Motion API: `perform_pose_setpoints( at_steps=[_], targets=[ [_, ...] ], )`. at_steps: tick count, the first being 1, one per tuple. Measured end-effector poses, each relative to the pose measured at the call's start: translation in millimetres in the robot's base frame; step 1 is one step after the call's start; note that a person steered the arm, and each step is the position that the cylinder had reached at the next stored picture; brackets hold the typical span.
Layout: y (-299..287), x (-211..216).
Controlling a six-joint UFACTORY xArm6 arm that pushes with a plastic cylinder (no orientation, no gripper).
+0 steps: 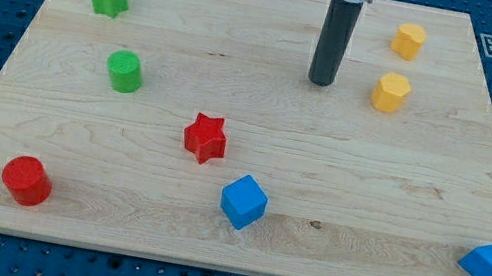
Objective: Push yellow hexagon towards blue triangle
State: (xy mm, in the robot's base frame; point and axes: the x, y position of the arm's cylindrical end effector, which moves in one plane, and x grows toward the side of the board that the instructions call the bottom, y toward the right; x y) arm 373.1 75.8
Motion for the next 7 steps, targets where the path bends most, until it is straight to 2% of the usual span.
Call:
perform_pose_setpoints(
  at_steps=[1, 3, 4, 5, 6, 7],
  targets=[
    [-1.0, -27.1],
    [1.6, -36.0],
    [47.1, -52.7],
    [70.3, -37.1],
    [95.0, 10.2],
    [77.2, 21.0]
  ],
)
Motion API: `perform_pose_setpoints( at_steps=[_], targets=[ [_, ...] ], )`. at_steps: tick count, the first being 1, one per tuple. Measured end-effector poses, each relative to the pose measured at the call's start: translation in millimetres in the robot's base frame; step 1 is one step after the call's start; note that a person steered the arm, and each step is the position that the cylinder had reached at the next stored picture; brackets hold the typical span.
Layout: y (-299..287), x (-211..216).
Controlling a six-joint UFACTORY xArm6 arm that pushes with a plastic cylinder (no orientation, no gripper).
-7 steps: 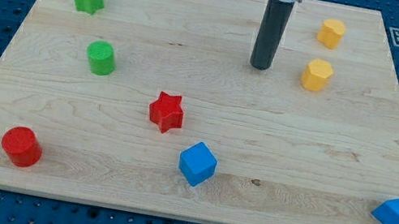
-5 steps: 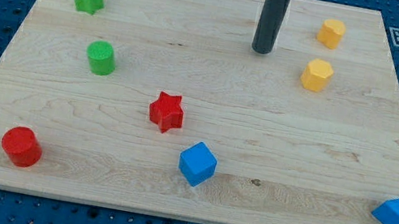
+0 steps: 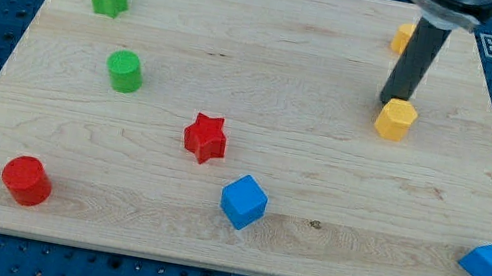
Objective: Push yellow hexagon towards blue triangle
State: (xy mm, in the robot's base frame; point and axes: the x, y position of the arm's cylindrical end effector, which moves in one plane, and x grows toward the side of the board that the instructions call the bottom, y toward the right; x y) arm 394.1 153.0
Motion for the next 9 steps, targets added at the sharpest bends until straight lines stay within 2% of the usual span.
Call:
perform_pose_setpoints(
  at_steps=[1, 2, 3, 4, 5, 7, 8, 9],
  targets=[
    [-21.5, 4.0],
    [21.8, 29.5],
    [28.7, 61.0],
    [31.2, 72.1],
    [62.8, 72.1],
    [98.1, 92.5],
    [104.8, 80.9],
    [122.7, 94.7]
  ],
)
